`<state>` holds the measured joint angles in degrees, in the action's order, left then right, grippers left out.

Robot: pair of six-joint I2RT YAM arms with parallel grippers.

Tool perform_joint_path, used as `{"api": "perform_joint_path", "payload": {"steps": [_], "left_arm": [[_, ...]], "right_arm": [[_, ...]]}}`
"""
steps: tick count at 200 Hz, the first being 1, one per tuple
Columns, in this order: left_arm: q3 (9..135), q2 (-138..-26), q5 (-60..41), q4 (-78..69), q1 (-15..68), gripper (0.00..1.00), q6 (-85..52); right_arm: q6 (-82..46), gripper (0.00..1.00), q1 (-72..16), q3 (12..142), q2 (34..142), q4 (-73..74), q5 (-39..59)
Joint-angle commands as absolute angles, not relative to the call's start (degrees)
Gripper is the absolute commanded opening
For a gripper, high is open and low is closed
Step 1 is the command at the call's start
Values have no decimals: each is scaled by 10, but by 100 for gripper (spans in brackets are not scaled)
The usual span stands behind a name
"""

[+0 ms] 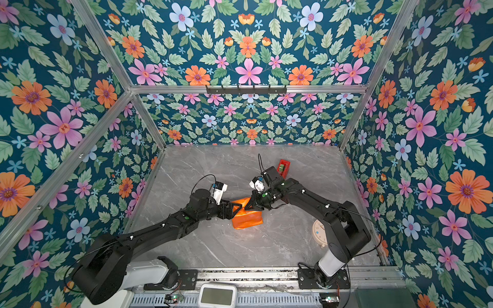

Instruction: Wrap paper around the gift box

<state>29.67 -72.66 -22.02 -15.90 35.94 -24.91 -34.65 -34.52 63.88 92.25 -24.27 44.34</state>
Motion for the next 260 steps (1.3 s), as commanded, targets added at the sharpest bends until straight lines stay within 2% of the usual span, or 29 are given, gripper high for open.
{"api": "perform_joint_path", "payload": {"steps": [1,39,105,147,200,260], "left_arm": [[295,-731,-205,-70,360,94,-222],[297,-732,-205,-71,360,94,-223],[298,-736,-202,-67,360,94,-221],[298,-737,-206,-69,360,94,-222],[304,-727,-205,-81,360,95,-226],[359,-701,-184,-155,360,100,-250]], "right_arm": [[-315,4,-360,626,914,-298,388],[-267,3,-384,616,876,-331,282],[-282,4,-386,612,834,-294,346],[-282,4,-385,606,859,-305,337],[-296,4,-380,619,817,-268,370],[-260,4,-383,512,727,-240,298]]}}
